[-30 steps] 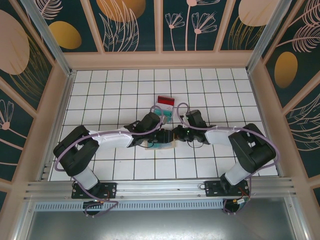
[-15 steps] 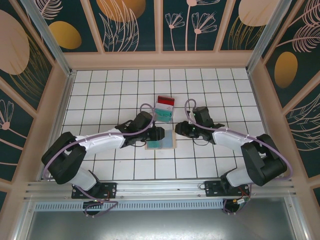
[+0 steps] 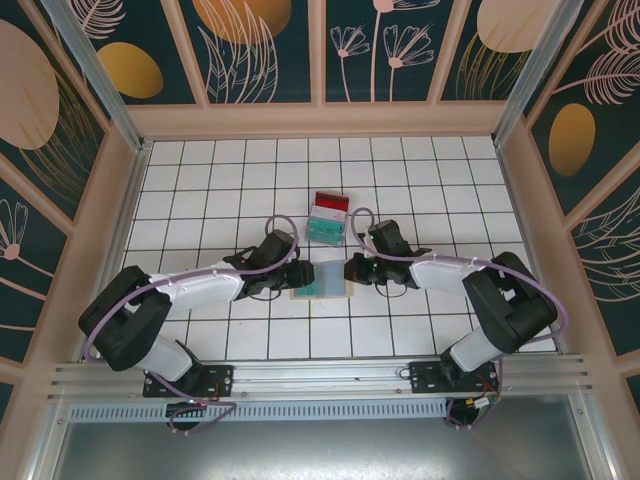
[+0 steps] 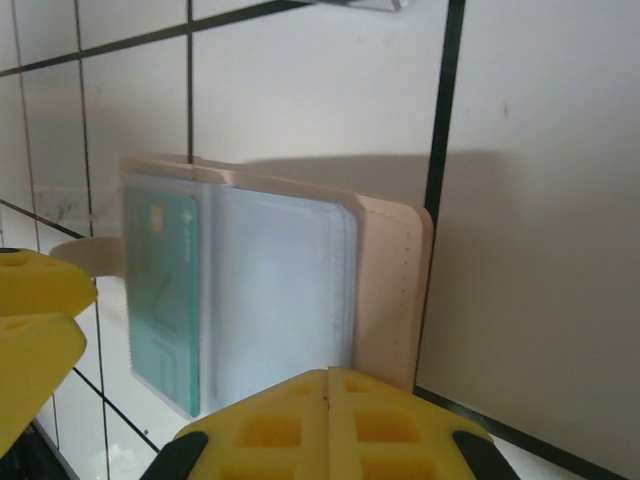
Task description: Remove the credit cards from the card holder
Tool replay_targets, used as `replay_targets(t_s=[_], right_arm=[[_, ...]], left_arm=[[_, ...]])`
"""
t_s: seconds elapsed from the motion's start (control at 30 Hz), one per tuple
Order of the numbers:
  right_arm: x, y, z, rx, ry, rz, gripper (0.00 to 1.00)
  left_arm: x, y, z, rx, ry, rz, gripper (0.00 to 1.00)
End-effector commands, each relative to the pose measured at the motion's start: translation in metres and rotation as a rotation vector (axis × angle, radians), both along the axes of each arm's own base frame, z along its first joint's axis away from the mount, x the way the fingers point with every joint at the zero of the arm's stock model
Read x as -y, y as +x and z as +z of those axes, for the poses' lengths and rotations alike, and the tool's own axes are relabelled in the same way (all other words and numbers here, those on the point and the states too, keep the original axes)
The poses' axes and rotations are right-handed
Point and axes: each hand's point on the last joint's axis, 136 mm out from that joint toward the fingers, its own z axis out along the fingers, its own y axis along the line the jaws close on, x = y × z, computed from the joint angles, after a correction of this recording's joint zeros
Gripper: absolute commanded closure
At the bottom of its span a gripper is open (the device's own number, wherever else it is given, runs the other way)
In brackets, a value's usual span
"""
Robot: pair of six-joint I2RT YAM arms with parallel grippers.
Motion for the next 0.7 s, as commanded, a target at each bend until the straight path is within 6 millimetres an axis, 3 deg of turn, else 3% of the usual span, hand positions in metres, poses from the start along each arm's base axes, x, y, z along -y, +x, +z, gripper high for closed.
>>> replay_targets(t_s=[0.0, 0.3, 0.67], right_arm=[[-0.003, 0.005, -0.001, 0.021, -0.02, 0.005, 1.0], [-0.002, 0.002, -0.007, 0.015, -0.034, 0.007, 1.0], [-0.003, 0.0, -0.012, 0.004, -0.041, 0.011, 1.0]], left_arm=[[-0.01, -0.005, -0.015, -0.033, 0.046, 0.026, 0.57], [-0.02, -0.004, -0.021, -0.039, 0.099, 0.054, 0.57], [-0.011, -0.009, -0.028, -0.07, 0.074, 0.017, 0.57]])
